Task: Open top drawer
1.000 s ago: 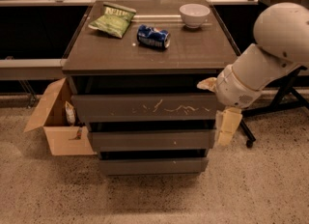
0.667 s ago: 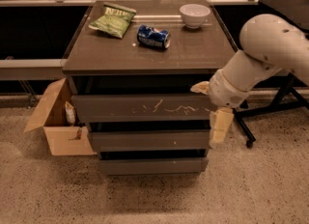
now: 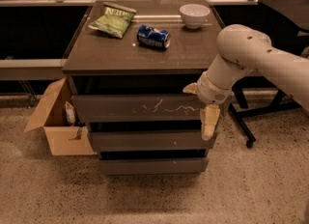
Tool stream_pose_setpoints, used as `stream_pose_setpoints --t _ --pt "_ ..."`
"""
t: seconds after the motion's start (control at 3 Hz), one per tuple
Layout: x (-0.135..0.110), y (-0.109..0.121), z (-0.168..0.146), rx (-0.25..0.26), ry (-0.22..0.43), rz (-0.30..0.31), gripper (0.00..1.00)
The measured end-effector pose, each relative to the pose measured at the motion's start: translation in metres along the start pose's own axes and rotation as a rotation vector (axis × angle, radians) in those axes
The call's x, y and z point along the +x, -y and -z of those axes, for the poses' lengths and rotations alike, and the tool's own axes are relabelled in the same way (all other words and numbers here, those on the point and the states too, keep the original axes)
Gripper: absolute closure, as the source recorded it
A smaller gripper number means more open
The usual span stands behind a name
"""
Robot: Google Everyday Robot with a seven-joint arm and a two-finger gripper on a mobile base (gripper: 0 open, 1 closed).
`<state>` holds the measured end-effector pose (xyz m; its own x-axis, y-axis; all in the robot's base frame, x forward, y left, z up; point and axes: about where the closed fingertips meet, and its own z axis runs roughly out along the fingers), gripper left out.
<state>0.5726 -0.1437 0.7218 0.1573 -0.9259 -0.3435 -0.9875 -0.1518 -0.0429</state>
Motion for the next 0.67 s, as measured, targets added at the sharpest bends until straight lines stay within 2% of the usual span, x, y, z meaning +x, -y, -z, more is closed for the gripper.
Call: stream_pose_setpoints --t 0.67 --pt "0.022 0.045 -0.025 0.01 -0.066 -0.016 0.0"
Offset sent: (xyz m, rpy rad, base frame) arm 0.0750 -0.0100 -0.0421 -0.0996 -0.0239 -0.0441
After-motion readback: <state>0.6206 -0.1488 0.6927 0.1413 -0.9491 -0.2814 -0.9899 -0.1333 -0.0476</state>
